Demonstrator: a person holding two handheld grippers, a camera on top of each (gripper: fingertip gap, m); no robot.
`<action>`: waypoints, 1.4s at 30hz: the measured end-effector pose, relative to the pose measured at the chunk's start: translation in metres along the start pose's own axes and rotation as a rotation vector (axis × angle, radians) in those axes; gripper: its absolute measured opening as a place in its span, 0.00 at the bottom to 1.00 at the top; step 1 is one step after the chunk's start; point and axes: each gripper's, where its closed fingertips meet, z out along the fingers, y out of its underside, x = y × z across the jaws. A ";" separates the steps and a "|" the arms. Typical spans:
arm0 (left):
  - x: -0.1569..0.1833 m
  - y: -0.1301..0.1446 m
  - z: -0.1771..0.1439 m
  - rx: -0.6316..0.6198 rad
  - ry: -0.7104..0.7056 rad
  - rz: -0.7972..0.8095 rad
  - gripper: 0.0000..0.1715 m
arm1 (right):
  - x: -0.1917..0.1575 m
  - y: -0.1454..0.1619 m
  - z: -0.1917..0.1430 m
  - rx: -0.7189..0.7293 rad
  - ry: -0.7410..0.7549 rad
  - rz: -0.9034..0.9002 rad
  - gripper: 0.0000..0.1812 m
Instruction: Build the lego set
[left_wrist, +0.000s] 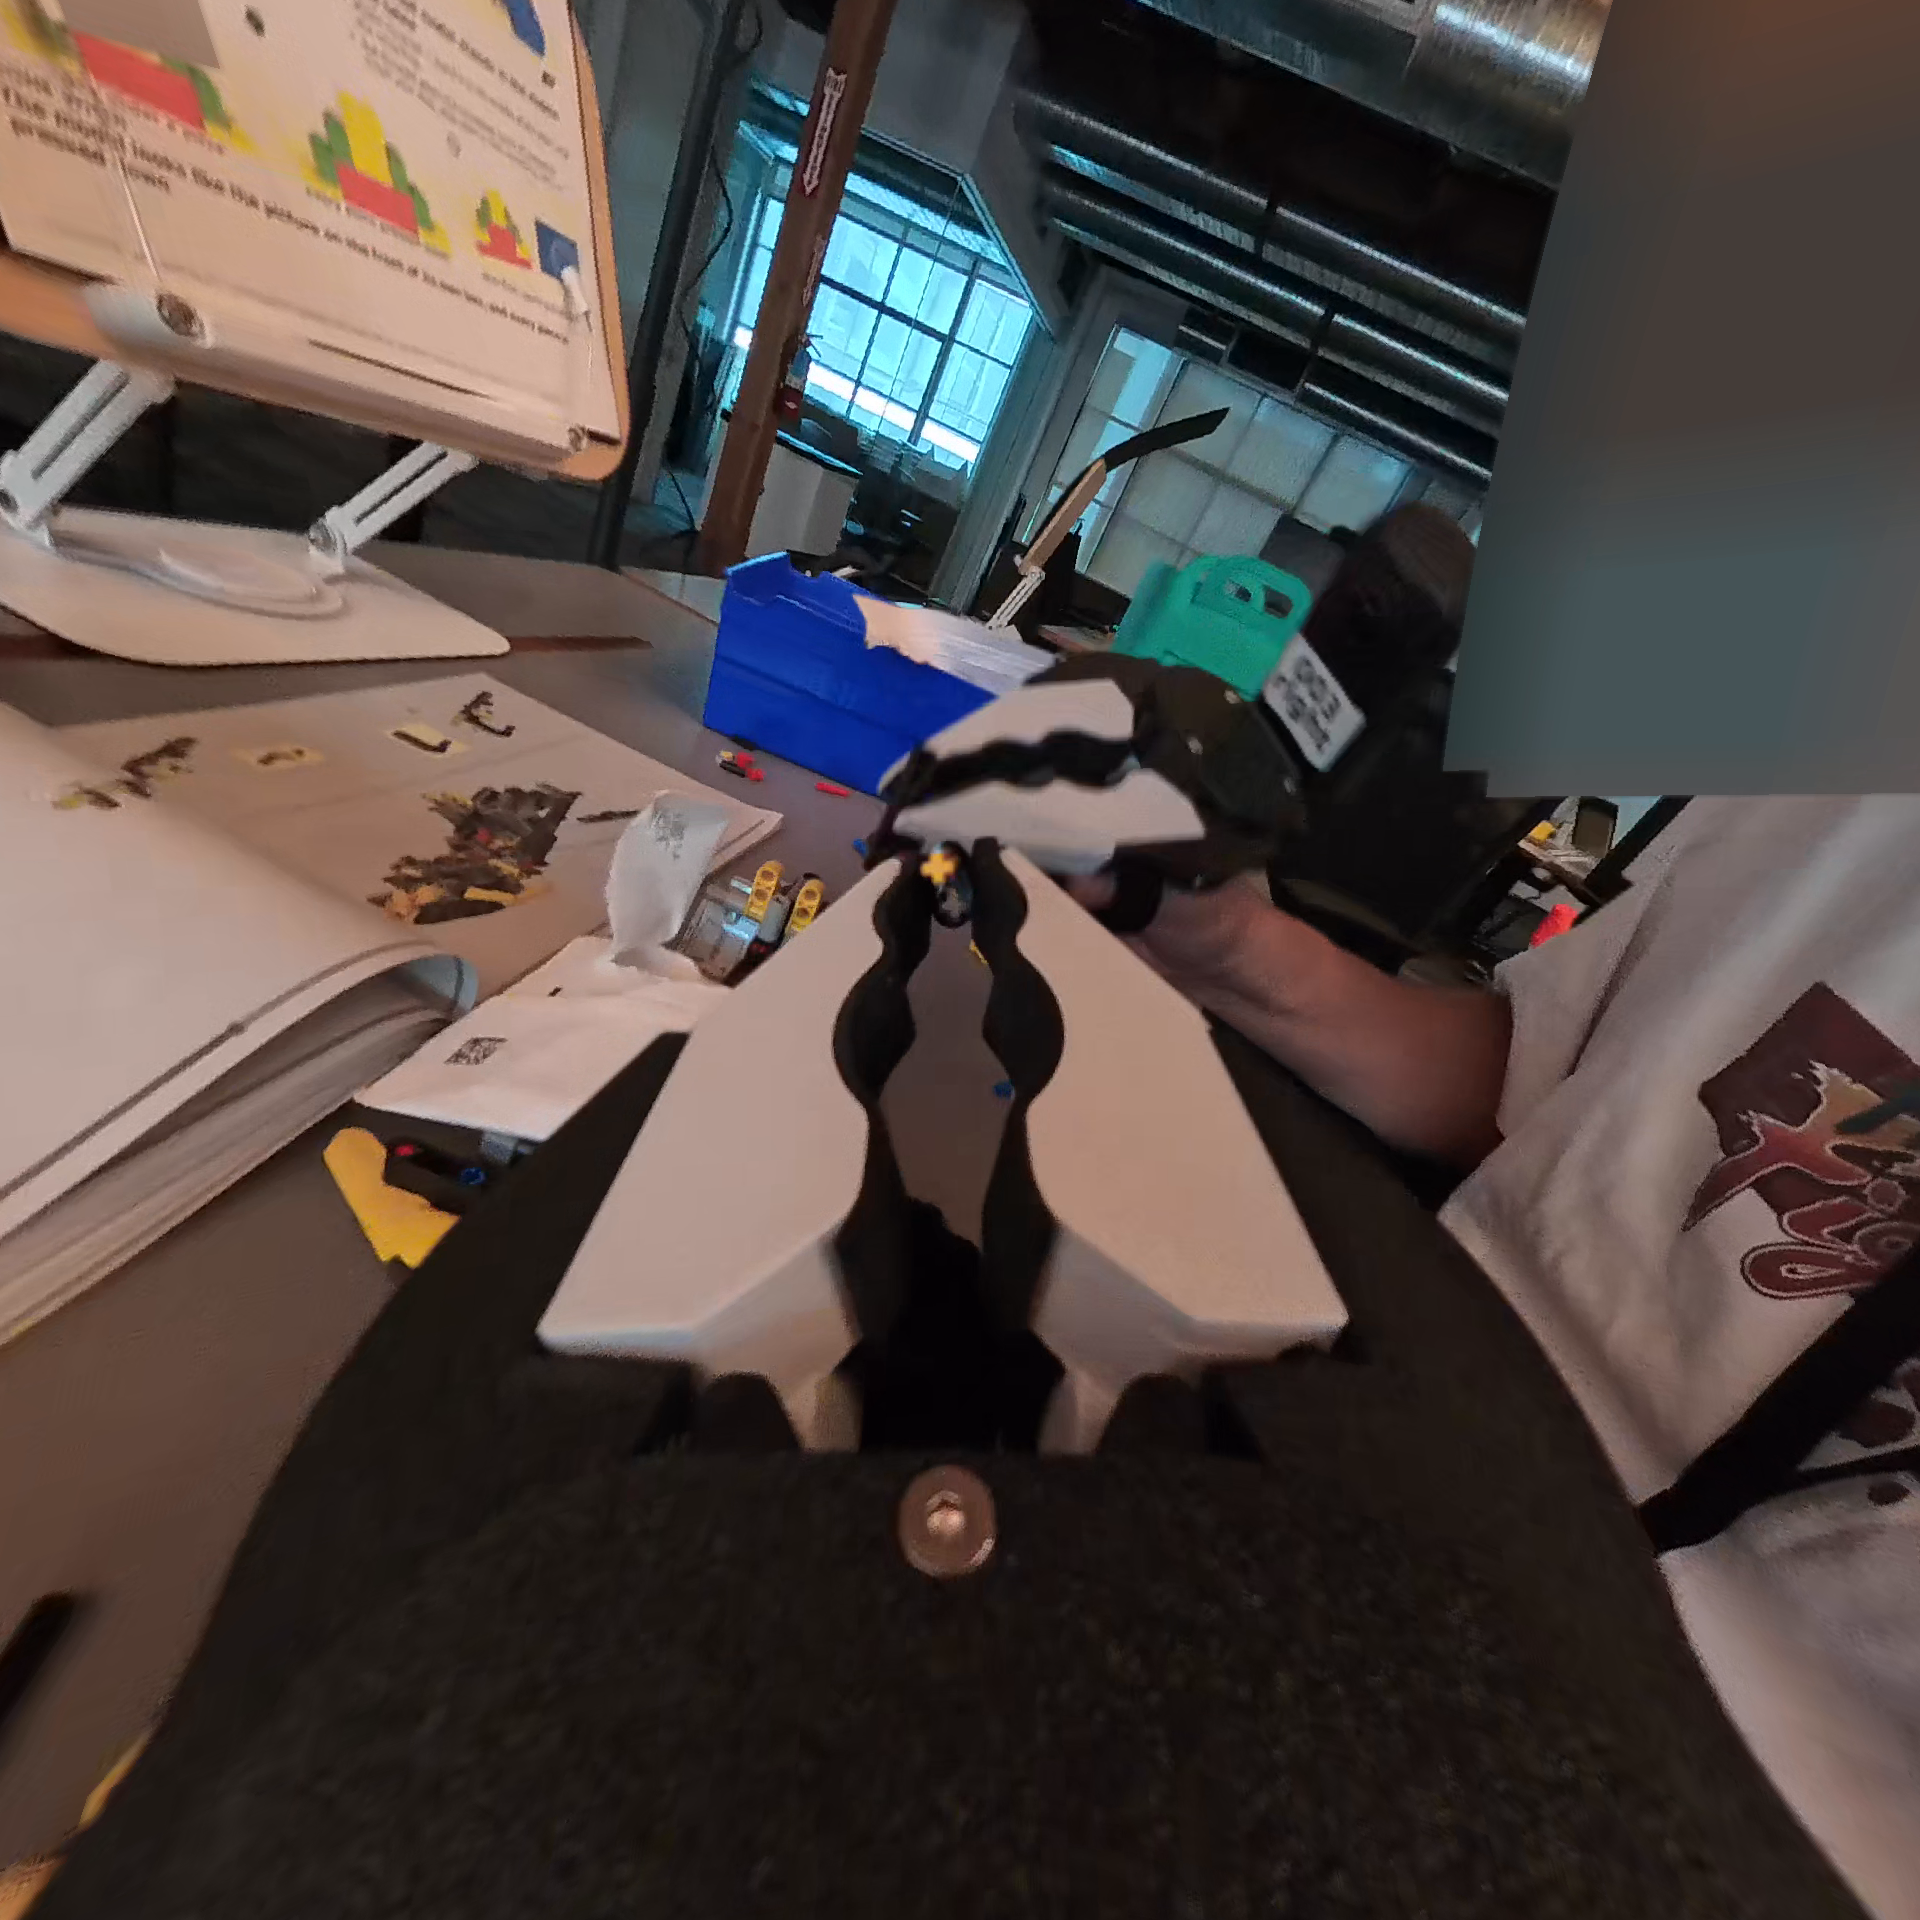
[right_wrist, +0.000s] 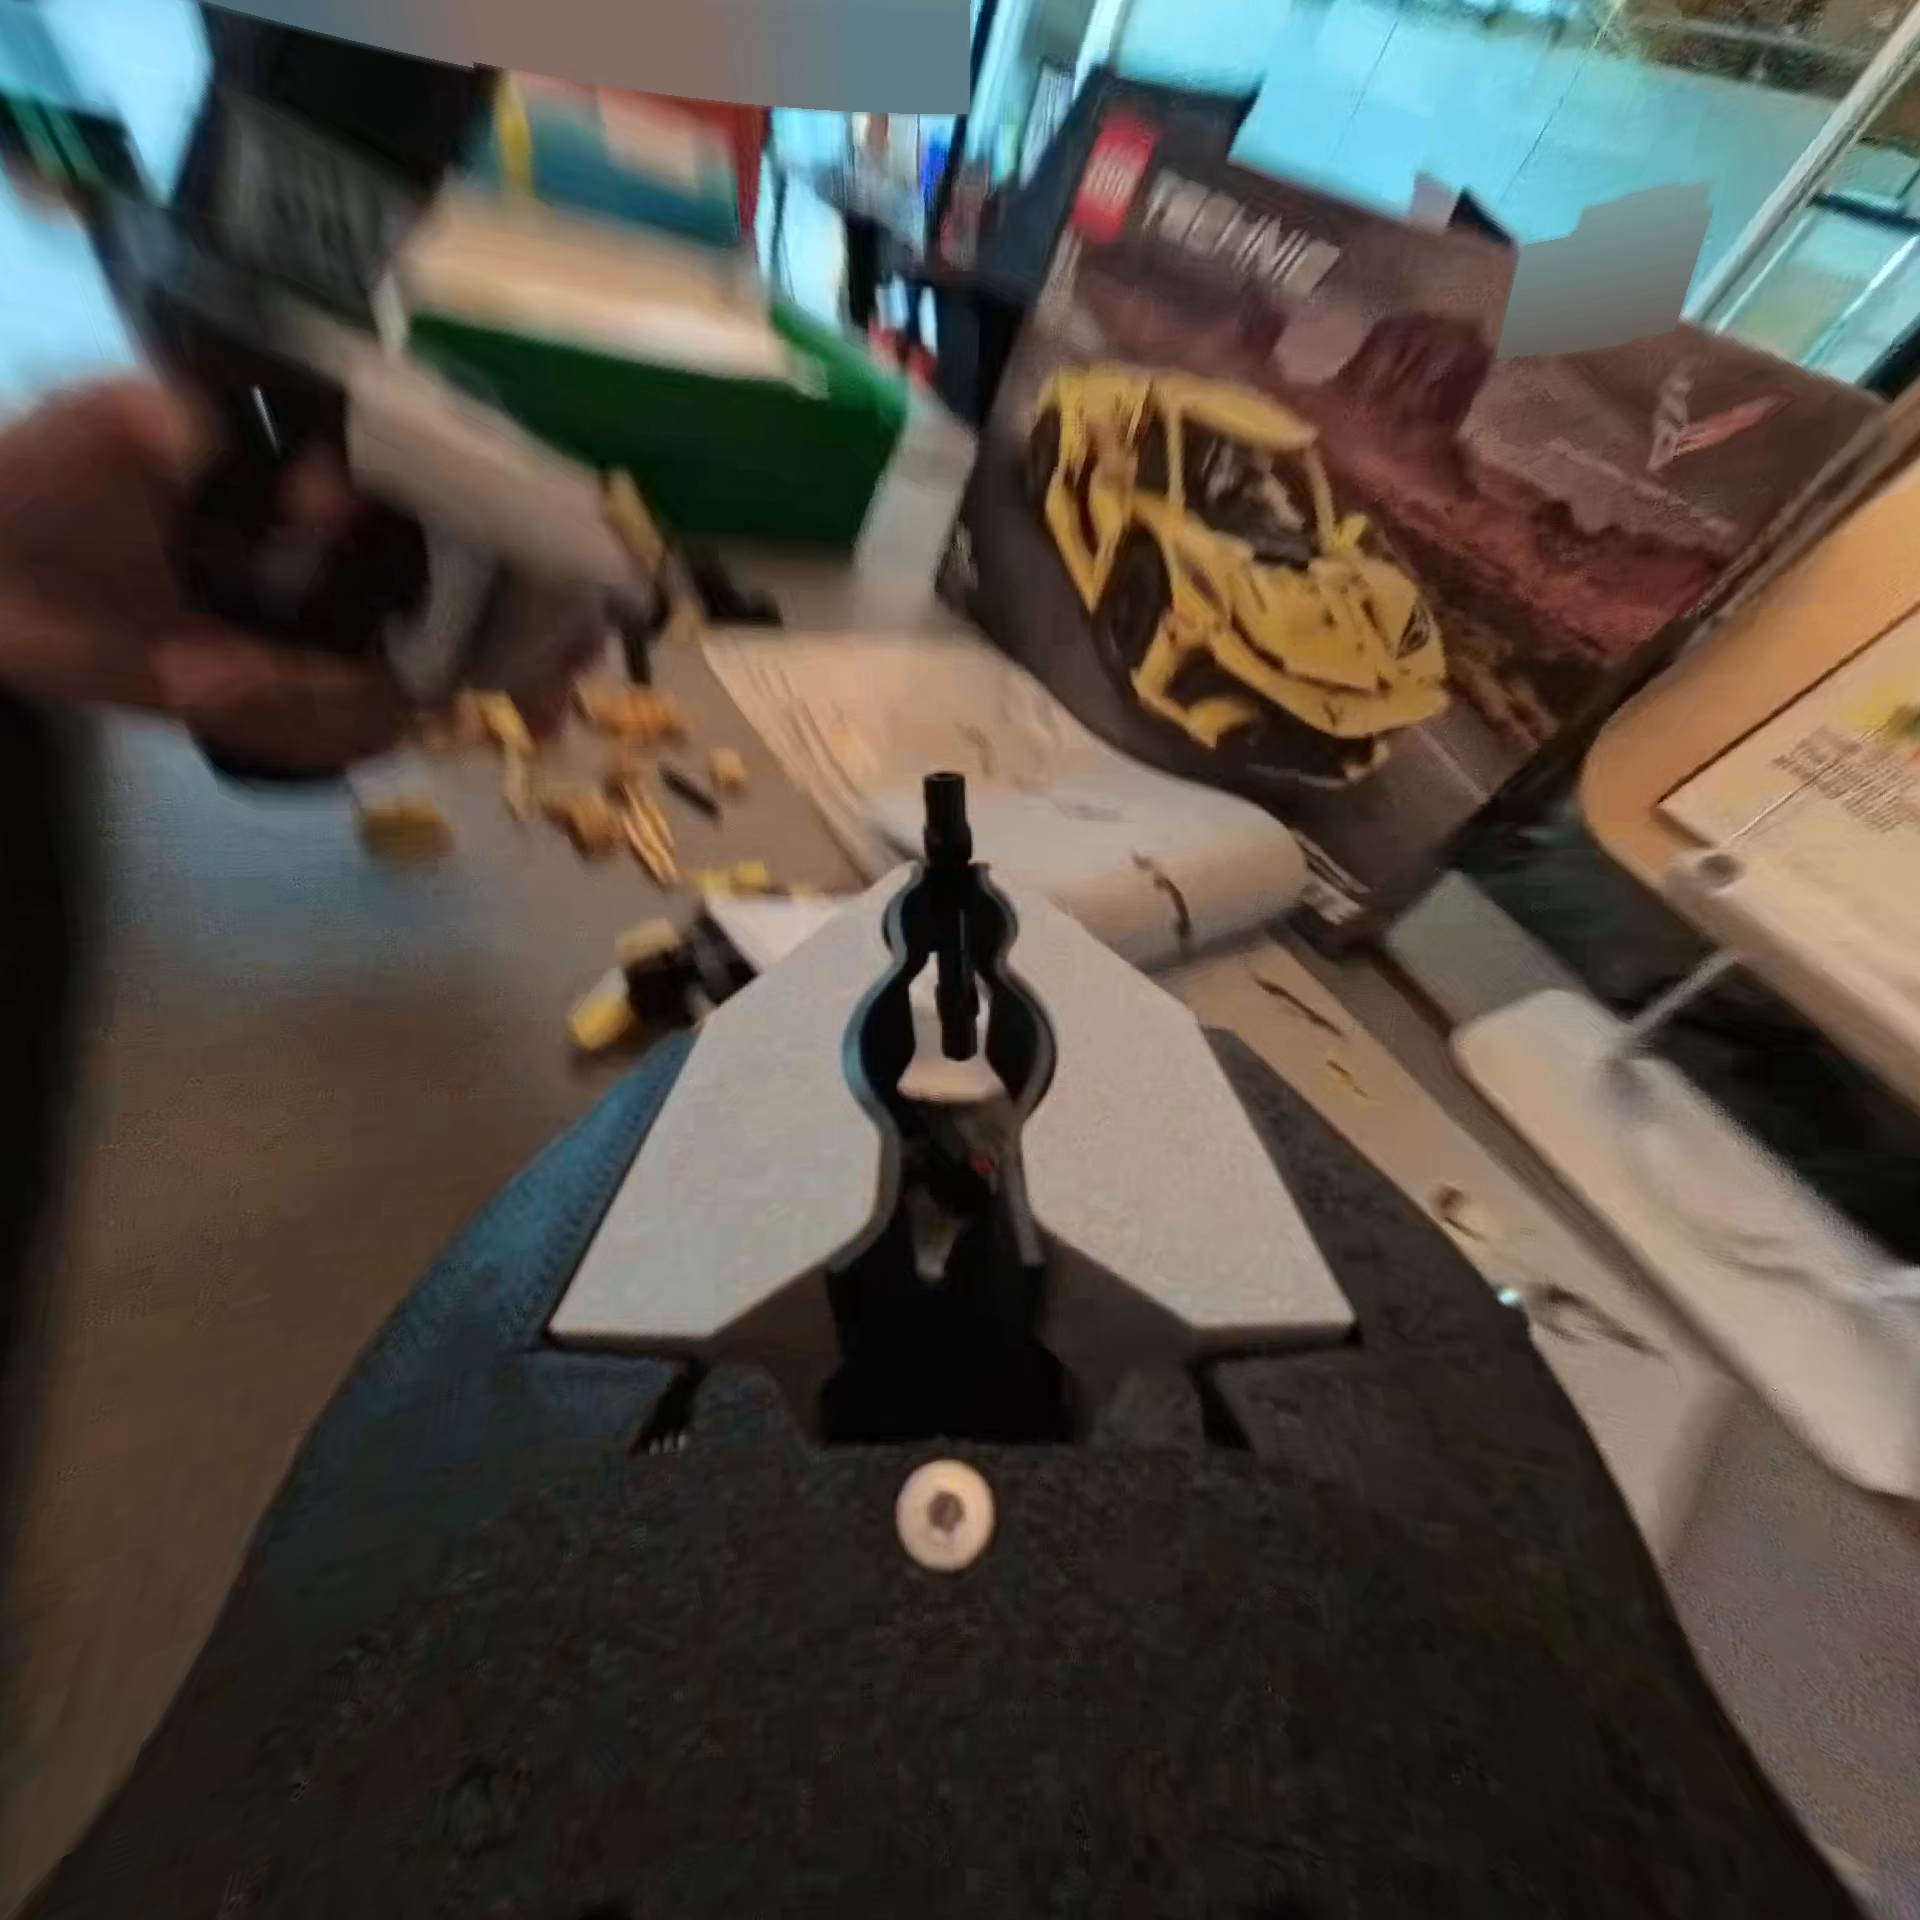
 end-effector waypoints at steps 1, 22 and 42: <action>-0.001 0.002 0.000 -0.011 0.001 -0.014 0.03 | -0.006 0.010 0.004 -0.068 0.027 -0.109 0.04; -0.009 0.036 0.014 -0.210 -0.120 0.180 0.03 | -0.046 0.019 0.017 -0.214 0.040 -0.398 0.04; -0.011 0.036 0.017 -0.200 -0.152 0.192 0.03 | -0.041 0.020 0.017 -0.233 0.091 -0.411 0.04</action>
